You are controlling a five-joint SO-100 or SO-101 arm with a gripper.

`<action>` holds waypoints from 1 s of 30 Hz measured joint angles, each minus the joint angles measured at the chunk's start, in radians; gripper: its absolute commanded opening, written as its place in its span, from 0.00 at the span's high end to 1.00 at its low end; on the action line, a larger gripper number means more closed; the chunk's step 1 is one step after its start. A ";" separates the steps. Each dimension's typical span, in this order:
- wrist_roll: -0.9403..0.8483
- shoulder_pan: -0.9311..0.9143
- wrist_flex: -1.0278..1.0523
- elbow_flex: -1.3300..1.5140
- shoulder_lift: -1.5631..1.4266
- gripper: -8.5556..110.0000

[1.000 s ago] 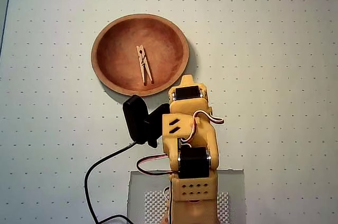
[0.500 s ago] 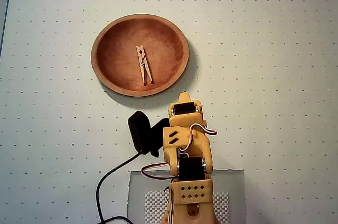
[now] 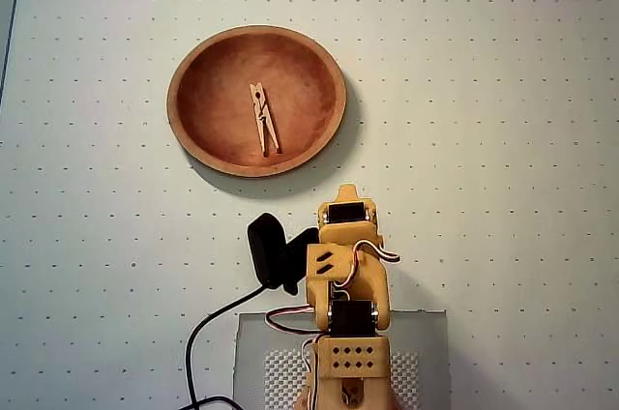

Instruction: Grasp a clothespin and put it in the bowl.

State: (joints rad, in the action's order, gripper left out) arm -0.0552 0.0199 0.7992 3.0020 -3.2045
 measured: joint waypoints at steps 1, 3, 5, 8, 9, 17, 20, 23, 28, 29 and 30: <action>0.000 0.000 0.000 0.012 -0.015 0.96; 0.000 0.000 0.000 0.067 -0.086 0.96; 0.000 0.000 0.000 0.117 -0.155 0.96; 0.000 0.000 0.000 0.144 -0.210 0.96; 0.000 0.000 0.000 0.144 -0.213 0.96; 0.000 0.000 0.144 0.144 -0.215 0.96; 0.000 0.000 0.179 0.144 -0.222 0.96; 0.000 0.000 0.189 0.144 -0.225 0.96; 0.000 0.000 0.189 0.144 -0.225 0.95; 0.000 0.000 0.189 0.144 -0.225 0.95; 0.000 0.000 0.189 0.144 -0.225 0.95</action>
State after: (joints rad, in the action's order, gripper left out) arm -0.0552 0.0199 0.9879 3.1462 -3.4300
